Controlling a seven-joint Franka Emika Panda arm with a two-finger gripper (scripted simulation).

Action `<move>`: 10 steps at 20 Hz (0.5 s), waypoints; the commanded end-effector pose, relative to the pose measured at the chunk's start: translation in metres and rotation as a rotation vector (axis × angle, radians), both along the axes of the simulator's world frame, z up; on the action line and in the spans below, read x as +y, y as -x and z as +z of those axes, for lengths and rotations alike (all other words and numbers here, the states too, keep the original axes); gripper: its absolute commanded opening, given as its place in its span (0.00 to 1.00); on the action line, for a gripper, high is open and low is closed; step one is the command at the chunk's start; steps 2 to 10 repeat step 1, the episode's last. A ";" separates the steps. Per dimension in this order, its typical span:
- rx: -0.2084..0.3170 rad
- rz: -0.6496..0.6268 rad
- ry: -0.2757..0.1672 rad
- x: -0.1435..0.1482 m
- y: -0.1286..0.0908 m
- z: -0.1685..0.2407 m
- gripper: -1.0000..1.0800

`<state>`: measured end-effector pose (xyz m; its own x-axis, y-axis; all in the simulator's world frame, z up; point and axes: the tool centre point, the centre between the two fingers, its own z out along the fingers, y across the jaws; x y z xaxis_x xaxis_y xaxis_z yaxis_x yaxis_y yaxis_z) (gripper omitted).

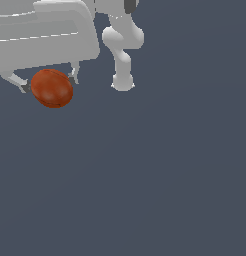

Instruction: Pick up the object and move it to a goal position.

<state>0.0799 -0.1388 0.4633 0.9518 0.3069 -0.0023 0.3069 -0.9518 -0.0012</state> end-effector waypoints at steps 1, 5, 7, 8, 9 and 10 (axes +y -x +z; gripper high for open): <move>-0.003 0.000 0.000 0.000 0.000 0.002 0.00; -0.003 0.000 0.000 0.000 0.000 0.002 0.00; -0.003 0.000 0.000 0.000 0.000 0.002 0.00; -0.003 0.000 0.000 0.000 0.000 0.002 0.00; -0.003 0.000 0.000 0.000 0.000 0.002 0.00; -0.003 0.000 0.000 0.000 0.000 0.002 0.00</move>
